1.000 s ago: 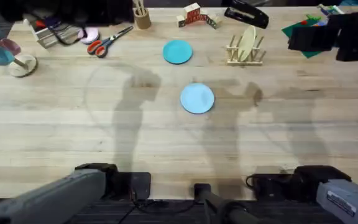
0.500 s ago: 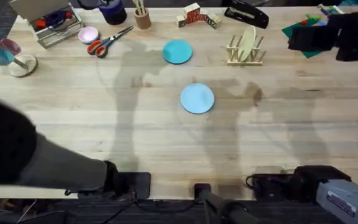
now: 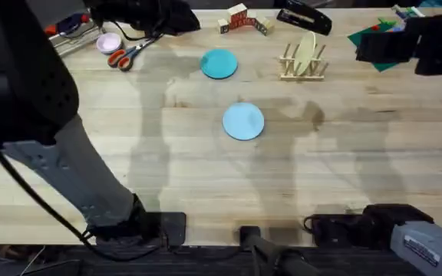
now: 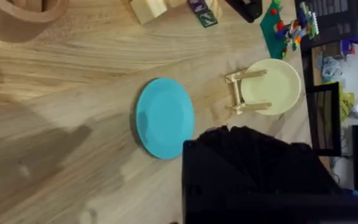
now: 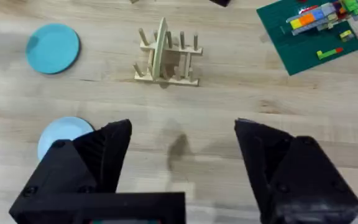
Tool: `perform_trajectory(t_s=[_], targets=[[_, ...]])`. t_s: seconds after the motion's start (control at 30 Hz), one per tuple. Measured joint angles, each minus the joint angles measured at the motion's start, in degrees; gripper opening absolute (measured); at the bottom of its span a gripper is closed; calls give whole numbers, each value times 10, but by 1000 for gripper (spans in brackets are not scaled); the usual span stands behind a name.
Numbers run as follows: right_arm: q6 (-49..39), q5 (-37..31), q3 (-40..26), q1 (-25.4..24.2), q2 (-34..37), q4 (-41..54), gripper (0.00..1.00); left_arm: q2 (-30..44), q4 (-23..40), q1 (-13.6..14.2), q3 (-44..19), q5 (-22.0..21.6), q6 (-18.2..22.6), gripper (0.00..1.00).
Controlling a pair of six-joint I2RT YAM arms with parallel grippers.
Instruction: Pick up the plates from the table one by one and place each into a slot on the dish rack.
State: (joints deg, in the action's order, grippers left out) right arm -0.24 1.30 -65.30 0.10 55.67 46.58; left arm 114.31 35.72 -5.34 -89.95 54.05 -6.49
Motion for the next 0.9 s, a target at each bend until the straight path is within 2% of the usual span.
perform_trajectory(t_s=[0.47, 0.9], targets=[[0, 0, 0, 0, 0, 0, 995, 81, -40, 30, 0, 4, -1, 40], [0, 0, 0, 0, 0, 0, 996, 91, -35, 28, 0, 2, 0, 41]])
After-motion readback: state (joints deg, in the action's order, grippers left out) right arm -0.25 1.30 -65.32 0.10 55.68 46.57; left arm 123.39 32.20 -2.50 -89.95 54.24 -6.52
